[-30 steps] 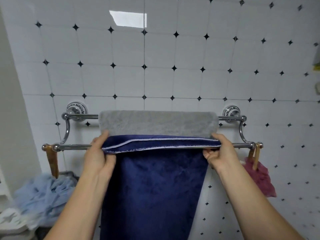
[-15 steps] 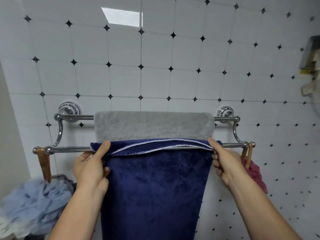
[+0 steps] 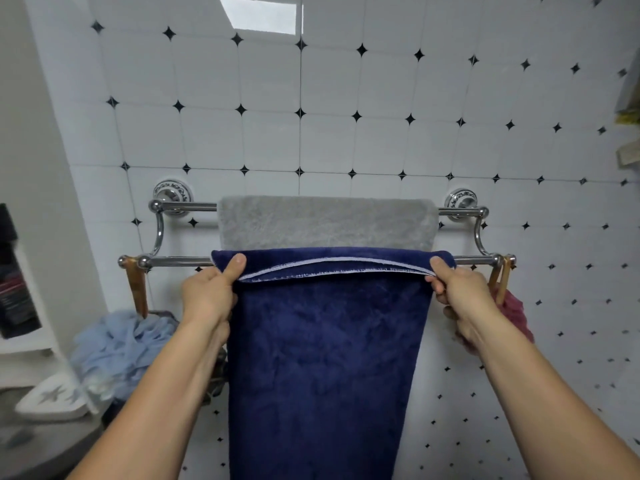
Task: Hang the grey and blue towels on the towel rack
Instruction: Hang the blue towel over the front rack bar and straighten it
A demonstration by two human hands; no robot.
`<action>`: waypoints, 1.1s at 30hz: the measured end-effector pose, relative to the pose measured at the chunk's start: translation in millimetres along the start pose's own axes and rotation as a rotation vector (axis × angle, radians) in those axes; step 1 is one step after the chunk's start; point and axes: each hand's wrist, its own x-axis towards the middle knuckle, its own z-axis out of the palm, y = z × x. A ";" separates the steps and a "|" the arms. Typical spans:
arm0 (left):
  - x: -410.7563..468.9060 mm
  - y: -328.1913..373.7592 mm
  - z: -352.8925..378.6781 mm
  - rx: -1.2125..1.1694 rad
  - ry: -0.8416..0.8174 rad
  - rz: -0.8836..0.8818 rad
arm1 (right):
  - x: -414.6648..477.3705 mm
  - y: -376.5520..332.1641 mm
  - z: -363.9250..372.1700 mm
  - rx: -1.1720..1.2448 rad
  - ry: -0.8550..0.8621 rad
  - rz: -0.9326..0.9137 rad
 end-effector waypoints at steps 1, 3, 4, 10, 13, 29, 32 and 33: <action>-1.7 -2.5 -3.7 0.016 -0.017 -0.018 | -2.7 10.4 -2.2 -0.023 0.009 -0.061; -6.8 -13.2 -13.7 0.035 -0.064 -0.056 | -10.3 36.9 -8.6 -0.080 0.019 -0.155; -10.4 -21.3 -20.1 0.037 -0.092 -0.080 | -14.4 51.5 -11.9 -0.103 0.022 -0.165; -28.9 -72.3 -51.0 0.138 -0.144 -0.177 | -32.8 130.2 -22.2 -0.115 -0.016 -0.049; -37.1 -90.1 -58.5 0.185 -0.146 -0.204 | -44.8 158.8 -28.6 -0.111 -0.040 0.022; -93.0 -212.4 -109.7 0.303 -0.145 -0.537 | -100.4 277.0 -57.3 -0.242 -0.198 0.296; -89.7 -215.2 -111.4 0.289 -0.177 -0.431 | -97.7 266.2 -60.2 -0.246 -0.247 0.292; -85.8 -211.8 -111.0 0.264 -0.214 -0.385 | -93.7 257.7 -60.4 -0.255 -0.266 0.271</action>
